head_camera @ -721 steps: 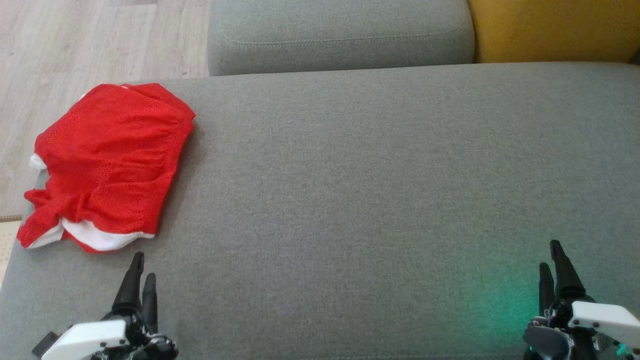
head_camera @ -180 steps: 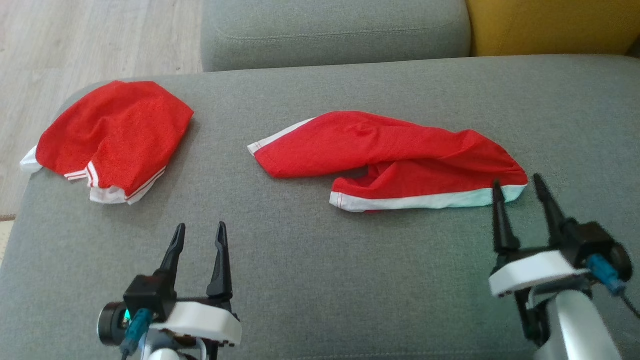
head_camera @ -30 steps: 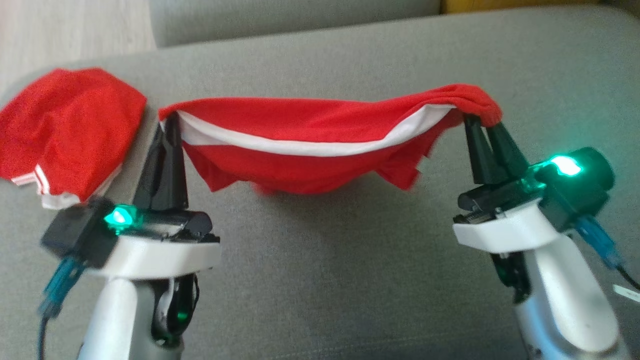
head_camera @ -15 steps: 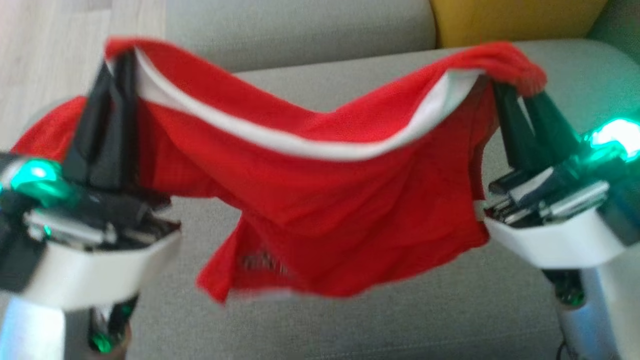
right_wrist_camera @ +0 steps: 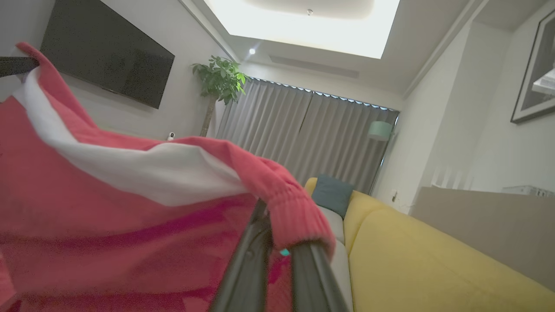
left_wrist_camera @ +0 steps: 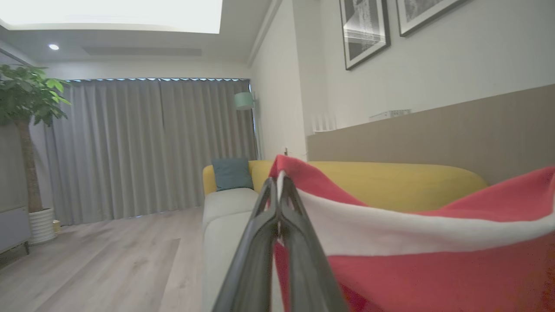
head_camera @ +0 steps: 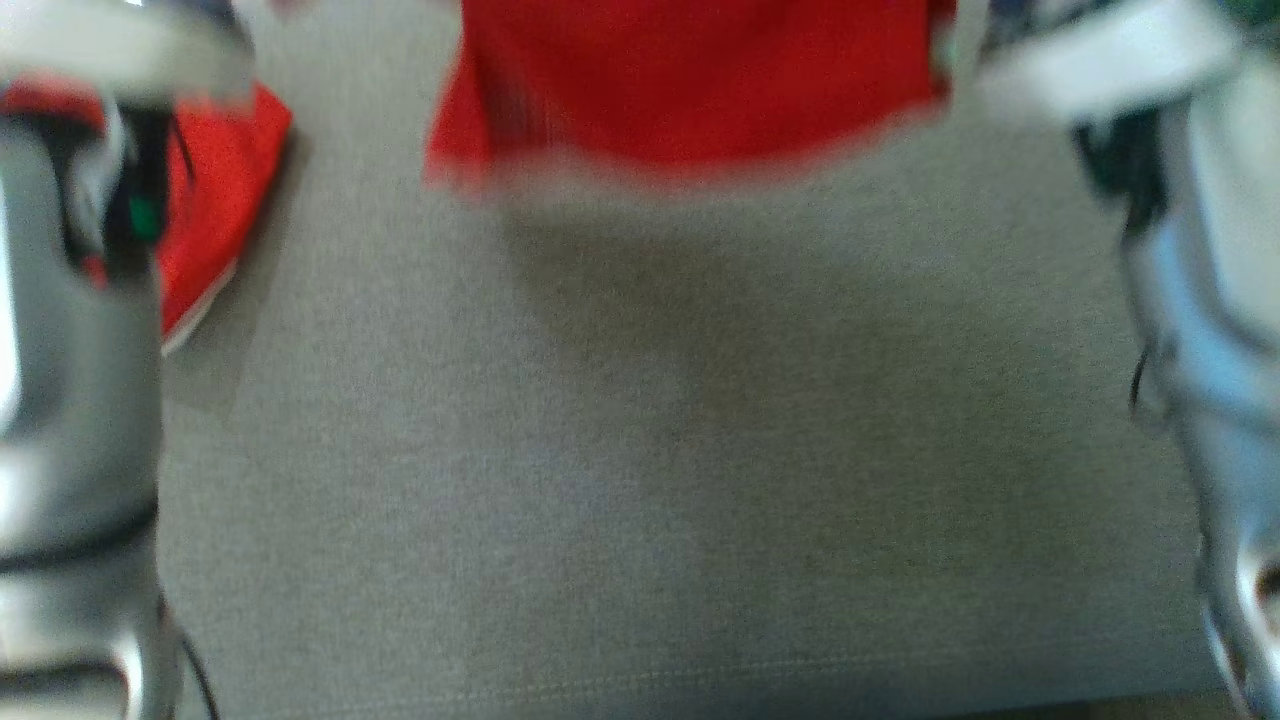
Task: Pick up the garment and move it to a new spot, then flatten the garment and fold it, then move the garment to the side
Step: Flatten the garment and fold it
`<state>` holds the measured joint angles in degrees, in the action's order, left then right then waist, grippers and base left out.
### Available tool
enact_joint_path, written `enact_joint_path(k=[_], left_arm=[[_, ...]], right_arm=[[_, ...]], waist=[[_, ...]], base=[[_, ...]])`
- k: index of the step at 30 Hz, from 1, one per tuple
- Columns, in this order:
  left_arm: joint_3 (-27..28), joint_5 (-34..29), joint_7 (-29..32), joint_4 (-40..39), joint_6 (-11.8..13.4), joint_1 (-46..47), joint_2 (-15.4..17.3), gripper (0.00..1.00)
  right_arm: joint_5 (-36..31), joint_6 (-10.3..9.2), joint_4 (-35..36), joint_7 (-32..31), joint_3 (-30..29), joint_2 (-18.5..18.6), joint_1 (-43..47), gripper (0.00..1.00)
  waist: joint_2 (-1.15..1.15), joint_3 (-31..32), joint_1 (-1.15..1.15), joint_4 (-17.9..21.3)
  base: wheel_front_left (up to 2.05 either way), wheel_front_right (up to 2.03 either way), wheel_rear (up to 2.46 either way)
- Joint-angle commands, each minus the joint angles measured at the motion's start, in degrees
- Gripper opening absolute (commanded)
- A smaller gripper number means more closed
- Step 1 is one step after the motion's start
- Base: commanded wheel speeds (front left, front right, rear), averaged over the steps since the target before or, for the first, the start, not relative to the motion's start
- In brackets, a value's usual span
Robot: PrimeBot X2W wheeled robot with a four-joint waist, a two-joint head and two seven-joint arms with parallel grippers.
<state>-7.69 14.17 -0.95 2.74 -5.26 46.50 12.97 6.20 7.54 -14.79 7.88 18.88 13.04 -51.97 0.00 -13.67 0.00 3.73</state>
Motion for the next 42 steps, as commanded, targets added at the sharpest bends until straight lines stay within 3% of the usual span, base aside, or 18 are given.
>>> enact_joint_path(k=[1,2,7,12,19,24,30,42], left_arm=[[1.2,-0.9,-1.5,1.3,-0.2,5.6,1.8,0.00],[1.2,-0.9,-1.5,1.3,-0.2,5.6,1.8,0.00],[-0.9,-2.6,-6.5,13.6,0.1,14.6,-0.8,0.00],[-2.5,-1.3,-10.9,25.0,-0.2,12.5,-4.0,0.00],[-1.9,2.8,-13.5,29.2,-1.3,4.6,-4.8,0.00],[-1.3,5.0,-14.0,24.3,-1.8,-3.2,-4.7,0.00],[1.4,6.3,-14.0,11.4,-1.8,-15.7,-5.3,0.00],[0.0,4.5,-13.6,-11.9,0.7,-44.8,-7.1,0.00]], right_arm=[[-1.5,-0.05,-2.0,1.9,0.1,-1.6,-4.5,0.00],[-1.5,-0.05,-2.0,1.9,0.1,-1.6,-4.5,0.00],[-7.6,-0.05,-16.9,5.6,-1.0,-4.7,-14.0,0.00],[-10.0,-0.05,-29.7,7.0,0.3,-7.1,-13.4,0.00],[-5.1,-0.05,-28.8,7.1,0.9,-6.5,-4.9,0.00],[0.0,-0.05,-24.0,7.1,1.2,-5.5,2.4,0.00],[4.9,-0.05,-16.3,7.1,2.6,-3.9,11.8,0.00],[8.4,-0.05,-1.2,5.8,1.2,0.2,34.4,0.00]], waist=[[0.00,-4.1,0.00,-1.3],[0.00,-4.1,0.00,-1.3],[0.00,-9.2,0.00,-2.5],[0.00,-13.9,0.00,-3.7],[0.00,-14.7,0.00,-3.8],[0.00,-12.8,0.00,-3.5],[0.00,-8.2,0.00,-3.2],[0.00,3.5,0.00,-2.7]], base=[[0.00,0.00,0.00],[0.00,0.00,0.00],[0.00,0.00,0.00],[0.00,0.00,0.00],[0.00,0.00,0.00],[0.00,0.00,0.00],[0.00,0.00,0.00],[0.00,0.00,0.00]])
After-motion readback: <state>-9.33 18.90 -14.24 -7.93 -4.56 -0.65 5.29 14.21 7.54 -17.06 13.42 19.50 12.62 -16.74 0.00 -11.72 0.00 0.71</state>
